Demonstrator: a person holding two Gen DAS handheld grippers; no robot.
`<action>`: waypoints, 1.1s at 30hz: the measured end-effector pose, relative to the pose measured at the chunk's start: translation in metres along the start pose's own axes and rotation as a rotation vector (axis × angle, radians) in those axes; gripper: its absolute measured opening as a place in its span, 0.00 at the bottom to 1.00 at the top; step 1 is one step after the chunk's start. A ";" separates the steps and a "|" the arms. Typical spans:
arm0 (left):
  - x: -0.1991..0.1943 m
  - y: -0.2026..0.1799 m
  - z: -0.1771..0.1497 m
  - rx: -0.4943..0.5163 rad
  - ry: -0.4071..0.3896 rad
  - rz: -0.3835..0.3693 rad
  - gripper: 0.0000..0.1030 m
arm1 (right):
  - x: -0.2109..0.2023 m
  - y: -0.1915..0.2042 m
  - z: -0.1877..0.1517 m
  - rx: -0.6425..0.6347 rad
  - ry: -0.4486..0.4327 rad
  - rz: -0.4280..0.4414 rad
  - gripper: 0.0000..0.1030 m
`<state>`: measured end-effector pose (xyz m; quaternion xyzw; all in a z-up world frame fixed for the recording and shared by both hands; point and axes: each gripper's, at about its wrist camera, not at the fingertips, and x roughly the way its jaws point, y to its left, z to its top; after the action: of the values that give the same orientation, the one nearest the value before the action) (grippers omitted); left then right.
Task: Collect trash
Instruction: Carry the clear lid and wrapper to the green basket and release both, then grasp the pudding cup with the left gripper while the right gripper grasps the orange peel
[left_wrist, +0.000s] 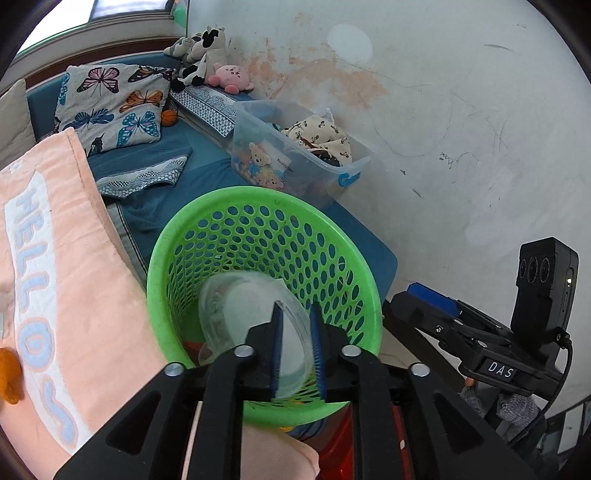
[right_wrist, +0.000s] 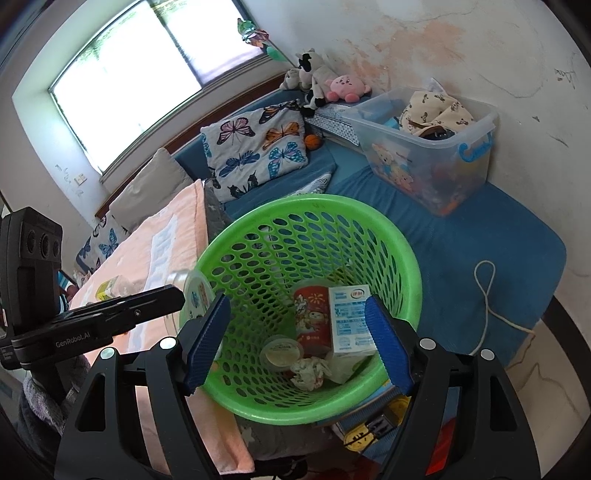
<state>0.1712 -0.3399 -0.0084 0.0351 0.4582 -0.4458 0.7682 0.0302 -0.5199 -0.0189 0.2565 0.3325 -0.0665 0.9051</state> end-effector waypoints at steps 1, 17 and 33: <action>0.000 0.001 -0.001 -0.004 0.000 -0.004 0.21 | 0.000 0.001 0.000 -0.002 0.000 0.001 0.73; -0.051 0.034 -0.022 -0.058 -0.093 0.062 0.44 | 0.005 0.039 0.000 -0.066 0.004 0.035 0.75; -0.136 0.137 -0.078 -0.200 -0.181 0.391 0.58 | 0.034 0.125 -0.006 -0.226 0.056 0.147 0.76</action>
<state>0.1921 -0.1329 -0.0019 0.0066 0.4138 -0.2421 0.8775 0.0892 -0.4072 0.0081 0.1780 0.3432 0.0451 0.9211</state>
